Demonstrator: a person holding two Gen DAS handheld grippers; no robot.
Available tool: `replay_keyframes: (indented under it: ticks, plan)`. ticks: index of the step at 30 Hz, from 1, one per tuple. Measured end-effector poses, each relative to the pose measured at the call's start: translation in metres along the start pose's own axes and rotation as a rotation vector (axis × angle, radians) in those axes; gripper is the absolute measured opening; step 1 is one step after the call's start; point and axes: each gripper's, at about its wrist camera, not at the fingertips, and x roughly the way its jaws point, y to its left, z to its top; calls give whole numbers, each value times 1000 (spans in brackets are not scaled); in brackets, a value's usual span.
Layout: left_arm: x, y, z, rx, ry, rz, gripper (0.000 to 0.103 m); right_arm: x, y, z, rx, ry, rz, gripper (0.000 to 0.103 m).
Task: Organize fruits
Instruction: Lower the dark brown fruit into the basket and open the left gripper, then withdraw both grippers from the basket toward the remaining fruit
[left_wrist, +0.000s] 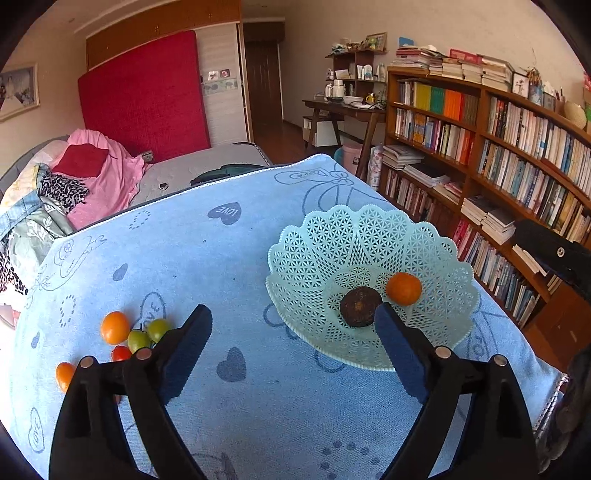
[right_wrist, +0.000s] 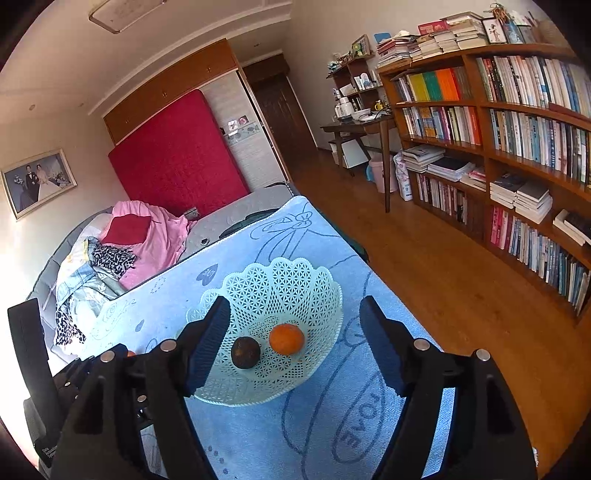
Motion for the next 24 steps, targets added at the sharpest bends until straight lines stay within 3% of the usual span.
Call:
replay_keyframes:
  ticks: [11, 24]
  plan:
    - [-23, 33, -4, -44, -29, 66, 91, -1, 12, -4, -14, 11, 49, 85]
    - [-57, 107, -17, -152, -57, 194, 91, -12, 38, -11, -67, -2, 123, 85]
